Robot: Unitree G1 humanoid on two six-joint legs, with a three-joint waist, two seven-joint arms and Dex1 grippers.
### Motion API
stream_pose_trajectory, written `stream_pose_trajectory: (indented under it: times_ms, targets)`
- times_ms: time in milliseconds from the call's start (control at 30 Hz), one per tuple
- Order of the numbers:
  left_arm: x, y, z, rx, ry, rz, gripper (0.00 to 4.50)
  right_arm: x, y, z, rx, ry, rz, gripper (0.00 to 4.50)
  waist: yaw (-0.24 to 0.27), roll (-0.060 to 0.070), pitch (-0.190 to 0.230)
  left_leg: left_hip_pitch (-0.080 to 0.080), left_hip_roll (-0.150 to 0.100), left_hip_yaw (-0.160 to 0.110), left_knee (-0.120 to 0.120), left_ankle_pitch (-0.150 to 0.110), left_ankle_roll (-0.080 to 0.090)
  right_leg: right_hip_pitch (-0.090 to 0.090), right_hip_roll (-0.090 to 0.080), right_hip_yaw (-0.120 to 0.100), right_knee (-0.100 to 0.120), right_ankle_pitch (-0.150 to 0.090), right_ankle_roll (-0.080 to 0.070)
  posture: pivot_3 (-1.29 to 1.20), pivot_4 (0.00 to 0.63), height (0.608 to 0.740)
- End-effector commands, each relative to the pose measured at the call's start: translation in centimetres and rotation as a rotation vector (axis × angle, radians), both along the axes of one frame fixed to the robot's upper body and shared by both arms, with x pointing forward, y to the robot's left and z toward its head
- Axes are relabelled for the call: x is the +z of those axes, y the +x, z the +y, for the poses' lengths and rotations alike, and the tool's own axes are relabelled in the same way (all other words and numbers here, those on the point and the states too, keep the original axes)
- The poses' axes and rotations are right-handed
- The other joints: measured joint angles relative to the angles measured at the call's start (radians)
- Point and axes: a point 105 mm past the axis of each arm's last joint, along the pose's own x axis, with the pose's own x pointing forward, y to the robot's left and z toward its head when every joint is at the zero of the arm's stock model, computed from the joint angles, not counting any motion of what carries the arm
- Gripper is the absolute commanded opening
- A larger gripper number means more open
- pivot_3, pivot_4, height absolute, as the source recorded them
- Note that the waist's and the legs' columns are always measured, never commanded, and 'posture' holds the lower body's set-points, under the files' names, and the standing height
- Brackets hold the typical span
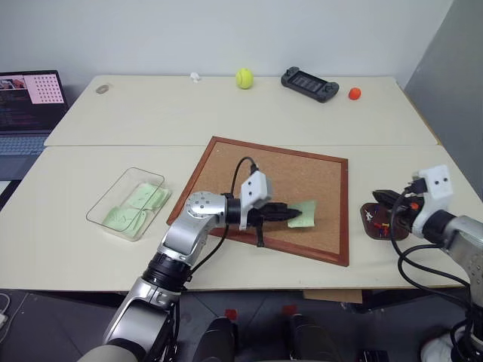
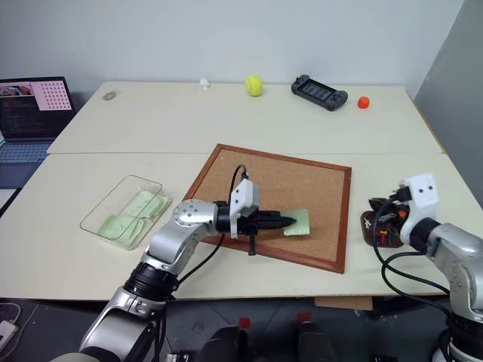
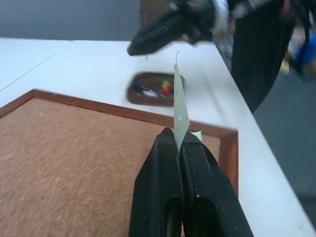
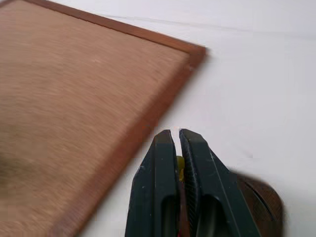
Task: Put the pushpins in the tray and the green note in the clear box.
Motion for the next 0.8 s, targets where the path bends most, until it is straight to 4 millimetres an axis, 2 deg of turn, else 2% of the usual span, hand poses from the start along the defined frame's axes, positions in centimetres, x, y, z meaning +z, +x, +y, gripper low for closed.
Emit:
stream_pose_trajectory:
  times_ms: [33, 167, 200, 333, 800]
  targets:
    - [0.2, 0.0, -0.9, -0.021, -0.006, -0.044, 0.01, 0.6, -0.1, -0.7, -0.065, 0.036, -0.017, 0.0, -0.004, 0.0, 0.0, 0.0, 0.0, 0.001, 0.0, 0.0, 0.0, 0.0, 0.0, 0.0, 0.0, 0.0, 0.0, 0.0, 0.15, 0.74]
    - [-0.2, -0.2, -1.1, -0.029, 0.003, -0.035, 0.01, -0.2, 0.0, -0.7, -0.079, 0.073, 0.016, 0.0, -0.005, 0.0, 0.0, 0.0, 0.0, 0.002, 0.0, 0.0, 0.0, 0.0, 0.001, 0.0, 0.0, 0.0, 0.0, 0.0, 0.15, 0.74]
    - [-0.3, -0.1, -1.0, -0.028, 0.004, -0.036, 0.0, -0.4, 0.1, -0.9, -0.09, 0.076, 0.02, 0.58, -0.004, 0.0, 0.0, 0.0, 0.0, 0.002, 0.0, 0.0, 0.0, 0.0, 0.001, -0.001, 0.0, 0.0, 0.0, 0.0, 0.15, 0.74]
    - [-0.2, -0.1, -0.8, -0.022, 0.008, -0.036, 0.0, -0.7, 0.4, -1.1, -0.106, 0.076, 0.025, 1.26, -0.003, 0.0, 0.0, -0.001, 0.0, 0.002, 0.0, 0.0, 0.0, 0.0, 0.001, -0.001, 0.0, 0.0, 0.0, 0.0, 0.15, 0.74]
    - [-0.4, 0.3, -0.5, 0.009, 0.014, -0.037, 0.0, -1.4, 0.9, -1.6, -0.114, 0.048, 0.04, 4.26, -0.004, 0.0, 0.0, -0.001, 0.0, 0.003, 0.0, 0.0, 0.0, 0.0, 0.001, -0.001, 0.0, 0.0, 0.0, 0.0, 0.15, 0.74]
